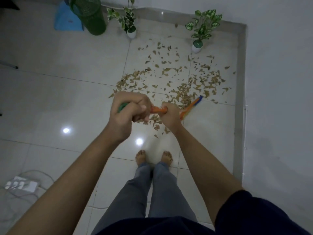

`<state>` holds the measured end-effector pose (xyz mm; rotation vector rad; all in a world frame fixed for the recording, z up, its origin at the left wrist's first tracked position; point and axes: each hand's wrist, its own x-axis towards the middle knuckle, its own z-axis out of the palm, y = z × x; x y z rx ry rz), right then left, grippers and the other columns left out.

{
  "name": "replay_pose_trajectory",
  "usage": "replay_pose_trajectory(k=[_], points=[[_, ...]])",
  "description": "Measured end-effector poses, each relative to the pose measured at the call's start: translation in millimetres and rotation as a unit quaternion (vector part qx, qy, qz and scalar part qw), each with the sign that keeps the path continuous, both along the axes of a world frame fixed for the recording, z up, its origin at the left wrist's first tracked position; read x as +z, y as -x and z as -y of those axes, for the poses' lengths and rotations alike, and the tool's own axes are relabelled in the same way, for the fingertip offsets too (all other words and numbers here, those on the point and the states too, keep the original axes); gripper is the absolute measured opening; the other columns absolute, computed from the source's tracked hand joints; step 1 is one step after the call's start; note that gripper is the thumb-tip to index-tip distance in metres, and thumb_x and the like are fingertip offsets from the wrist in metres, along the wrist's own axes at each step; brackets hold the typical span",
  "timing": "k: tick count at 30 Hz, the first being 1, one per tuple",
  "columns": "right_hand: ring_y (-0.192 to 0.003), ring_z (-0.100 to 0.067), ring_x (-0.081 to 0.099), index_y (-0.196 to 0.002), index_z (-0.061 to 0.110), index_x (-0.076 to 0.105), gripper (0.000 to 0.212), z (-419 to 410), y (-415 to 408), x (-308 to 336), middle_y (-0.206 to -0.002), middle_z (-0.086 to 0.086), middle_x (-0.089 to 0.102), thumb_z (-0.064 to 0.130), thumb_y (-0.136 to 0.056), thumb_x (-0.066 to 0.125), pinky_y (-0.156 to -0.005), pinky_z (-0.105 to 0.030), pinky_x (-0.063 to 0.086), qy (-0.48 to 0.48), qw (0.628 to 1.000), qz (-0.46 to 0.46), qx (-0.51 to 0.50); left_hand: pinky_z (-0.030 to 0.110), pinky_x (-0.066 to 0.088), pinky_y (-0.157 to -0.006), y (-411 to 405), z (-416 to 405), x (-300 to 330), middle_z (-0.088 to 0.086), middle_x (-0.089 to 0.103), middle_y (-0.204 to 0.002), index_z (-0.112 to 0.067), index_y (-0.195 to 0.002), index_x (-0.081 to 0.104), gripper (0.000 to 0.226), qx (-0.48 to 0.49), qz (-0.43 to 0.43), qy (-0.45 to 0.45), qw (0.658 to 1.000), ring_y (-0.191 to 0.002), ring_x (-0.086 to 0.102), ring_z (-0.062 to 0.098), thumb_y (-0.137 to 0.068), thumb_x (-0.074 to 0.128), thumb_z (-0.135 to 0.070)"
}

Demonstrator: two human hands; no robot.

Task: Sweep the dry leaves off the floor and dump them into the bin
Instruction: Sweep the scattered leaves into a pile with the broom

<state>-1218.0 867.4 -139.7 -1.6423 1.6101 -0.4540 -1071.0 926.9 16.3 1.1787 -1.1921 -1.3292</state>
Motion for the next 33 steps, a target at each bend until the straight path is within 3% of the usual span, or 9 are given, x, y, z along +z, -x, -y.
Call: replay_pose_trajectory(k=[3,7,13,17,19,22,27,30,33], points=[[-0.045,-0.004,0.028,-0.048,0.026,0.025,0.050,-5,-4,10,-0.046,0.010,0.030,0.001,-0.081,0.053,-0.044,-0.021,0.022,0.028,1.000,0.008,-0.008,0.022,0.036,-0.058,-4,6,20,-0.022,0.042,-0.046,-0.023,-0.045,0.036,0.024,-0.033,-0.053,0.074,0.995,-0.040,0.042,0.014,-0.067,0.040,-0.014],[-0.044,-0.005,0.026,-0.047,0.025,0.027,0.045,-28,-10,13,-0.045,0.010,0.029,0.004,-0.080,0.052,-0.043,-0.023,0.022,0.050,0.998,0.019,-0.030,0.018,0.039,-0.057,-13,6,29,-0.018,0.036,-0.042,-0.030,-0.044,0.035,0.027,-0.039,-0.103,0.084,0.990,-0.037,0.038,0.011,-0.066,0.039,-0.014],[-0.043,-0.007,0.034,-0.049,0.025,0.033,0.048,-73,-32,-7,-0.048,0.007,0.038,0.005,-0.085,0.056,-0.044,-0.011,0.029,-0.025,0.998,0.052,-0.025,0.026,0.040,-0.060,-27,-12,15,-0.015,0.036,-0.040,-0.028,-0.043,0.039,0.026,-0.050,-0.088,0.046,0.994,-0.037,0.037,0.013,-0.066,0.042,-0.016],[-0.060,-0.016,0.046,-0.055,0.013,0.047,0.033,-77,-64,-23,-0.064,-0.014,0.058,0.008,-0.087,0.054,-0.048,-0.020,0.028,-0.078,0.996,0.038,-0.030,0.040,0.030,-0.053,-41,-21,4,-0.014,0.036,-0.041,-0.028,-0.043,0.040,0.025,-0.028,-0.049,0.031,0.998,-0.037,0.034,0.016,-0.066,0.042,-0.017],[-0.059,-0.019,0.043,-0.057,0.008,0.050,0.028,-68,-79,-25,-0.058,-0.014,0.051,0.002,-0.084,0.051,-0.047,-0.021,0.026,-0.075,0.994,0.067,-0.044,0.043,0.028,-0.051,-47,-21,2,-0.016,0.037,-0.042,-0.031,-0.044,0.041,0.027,-0.013,-0.028,0.037,0.999,-0.037,0.033,0.019,-0.066,0.041,-0.017],[-0.059,-0.018,0.040,-0.050,0.017,0.034,0.038,-47,-99,-19,-0.050,-0.001,0.039,-0.002,-0.080,0.048,-0.051,-0.026,0.027,-0.057,0.994,0.065,-0.064,0.041,0.027,-0.049,-54,-17,7,-0.018,0.039,-0.044,-0.035,-0.045,0.044,0.029,-0.005,-0.008,0.065,0.998,-0.038,0.034,0.020,-0.066,0.040,-0.015],[-0.055,-0.024,0.044,-0.048,0.023,0.027,0.044,-24,-114,6,-0.056,-0.008,0.046,-0.005,-0.074,0.050,-0.050,-0.036,0.035,0.005,0.995,0.076,-0.062,0.040,0.026,-0.056,-80,-6,26,-0.014,0.031,-0.041,-0.033,-0.045,0.044,0.024,0.019,-0.046,0.089,0.995,-0.037,0.033,0.017,-0.063,0.058,-0.029],[-0.059,-0.030,0.057,-0.051,0.015,0.041,0.028,-28,-112,11,-0.059,-0.011,0.058,0.003,-0.074,0.052,-0.057,-0.039,0.050,-0.006,0.996,0.060,-0.061,0.031,0.033,-0.060,-88,-5,36,-0.009,0.026,-0.040,-0.031,-0.045,0.043,0.029,0.022,-0.078,0.095,0.992,-0.036,0.034,0.015,-0.066,0.061,-0.041],[-0.061,-0.030,0.055,-0.051,0.016,0.041,0.029,-42,-105,9,-0.057,-0.010,0.056,0.007,-0.078,0.050,-0.066,-0.031,0.043,-0.012,0.996,0.042,-0.075,0.027,0.038,-0.061,-86,-3,35,-0.014,0.030,-0.039,-0.029,-0.043,0.043,0.025,0.025,-0.086,0.083,0.993,-0.035,0.035,0.013,-0.063,0.058,-0.028]])
